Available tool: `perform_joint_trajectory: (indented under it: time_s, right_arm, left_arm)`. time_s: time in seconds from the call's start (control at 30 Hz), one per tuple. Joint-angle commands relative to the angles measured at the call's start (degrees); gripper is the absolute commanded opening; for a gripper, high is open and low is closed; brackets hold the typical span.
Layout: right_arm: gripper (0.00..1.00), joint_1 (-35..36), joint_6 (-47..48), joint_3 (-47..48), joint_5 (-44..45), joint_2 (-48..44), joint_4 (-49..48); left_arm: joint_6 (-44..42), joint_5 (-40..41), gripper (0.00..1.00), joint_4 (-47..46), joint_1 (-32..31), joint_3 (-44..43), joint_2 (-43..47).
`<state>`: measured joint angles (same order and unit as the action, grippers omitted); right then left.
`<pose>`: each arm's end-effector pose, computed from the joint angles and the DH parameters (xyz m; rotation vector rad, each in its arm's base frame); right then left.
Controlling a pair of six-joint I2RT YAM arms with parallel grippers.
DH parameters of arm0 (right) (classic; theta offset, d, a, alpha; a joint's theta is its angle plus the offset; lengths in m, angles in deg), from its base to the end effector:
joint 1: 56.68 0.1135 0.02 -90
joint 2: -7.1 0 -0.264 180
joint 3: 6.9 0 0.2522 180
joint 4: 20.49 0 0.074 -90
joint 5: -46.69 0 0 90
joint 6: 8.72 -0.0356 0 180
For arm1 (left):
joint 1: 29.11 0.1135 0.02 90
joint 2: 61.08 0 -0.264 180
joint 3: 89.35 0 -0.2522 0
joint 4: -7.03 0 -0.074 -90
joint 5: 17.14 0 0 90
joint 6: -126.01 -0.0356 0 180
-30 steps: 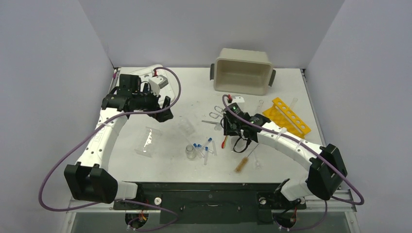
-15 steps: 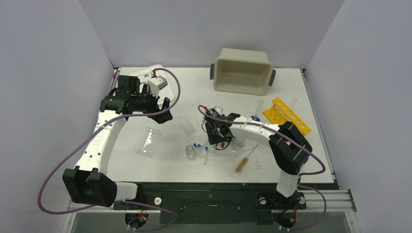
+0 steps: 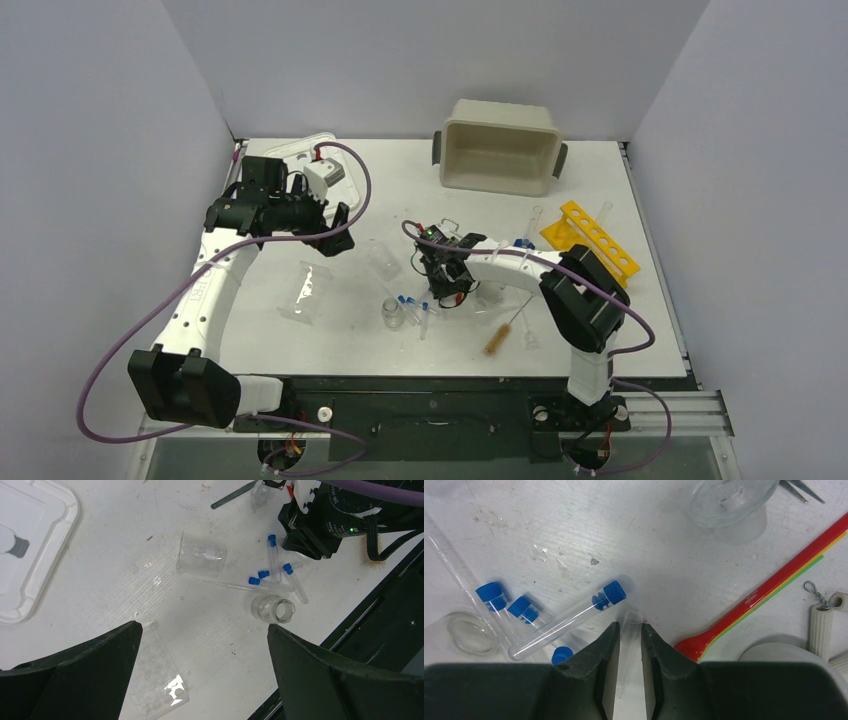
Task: Organize the chemistry lab equipment
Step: Pick up the test tube at the center of the board.
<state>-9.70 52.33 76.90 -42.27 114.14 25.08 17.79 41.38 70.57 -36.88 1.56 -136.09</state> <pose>0.2520 0.2691 0.1642 -0.4376 2.7890 0.3047 0.2592 -0.0541 0.3506 0.7612 2.2185 -0.5763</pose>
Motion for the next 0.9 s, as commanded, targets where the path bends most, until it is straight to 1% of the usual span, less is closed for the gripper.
perform_joint_trajectory:
  time_s: [0.0, 0.13, 0.23, 0.3, 0.4, 0.5, 0.6, 0.7, 0.8, 0.83, 0.87]
  right_arm:
    - [0.18, 0.3, 1.1, 0.6, 3.3, 0.4, -0.1]
    - [0.11, 0.0, 1.3, 0.7, 3.6, 0.1, 0.3]
    - [0.00, -0.3, 1.2, 1.1, 4.2, -0.7, 0.6]
    - [0.00, -0.8, 0.9, 1.1, 4.6, -2.4, 1.0]
    - [0.00, -1.8, 0.1, 1.2, 5.2, -7.4, 1.6]
    - [0.00, -2.0, -0.8, 1.1, 6.1, -15.0, -0.1]
    - [0.00, -1.6, -1.7, 1.7, 6.8, -20.7, -2.7]
    - [0.00, -0.3, -2.7, 3.3, 7.8, -26.1, -8.1]
    - [0.00, 1.2, -4.5, 3.8, 9.3, -29.1, -14.4]
    - [0.00, 2.0, -5.4, 3.9, 9.9, -30.2, -18.0]
    - [0.00, 2.4, -5.9, 3.9, 11.0, -30.5, -19.6]
  left_arm:
    - [-0.3, -0.1, 0.97, 0.2, 0.2, -2.2, 1.7]
    - [-0.1, -0.4, 0.97, 0.2, 0.2, -2.5, 1.6]
    - [0.0, -0.6, 0.97, 0.4, 0.2, -2.9, 1.7]
    - [0.1, -1.0, 0.97, 0.5, 0.1, -3.0, 1.8]
    - [0.9, -2.2, 0.97, 0.2, 0.2, -3.2, 2.1]
    - [3.3, -5.7, 0.97, -1.3, 0.2, -3.1, 2.5]
    - [6.9, -10.2, 0.97, -5.3, 0.1, -2.5, 3.3]
    - [12.5, -12.7, 0.96, -9.2, -0.6, -2.5, 3.5]
    - [15.6, -15.6, 0.97, -11.4, -1.5, -3.2, 3.5]
    - [17.1, -16.4, 0.97, -13.7, -1.9, -3.0, 4.2]
    - [18.3, -17.7, 0.97, -15.1, -2.3, -2.4, 4.6]
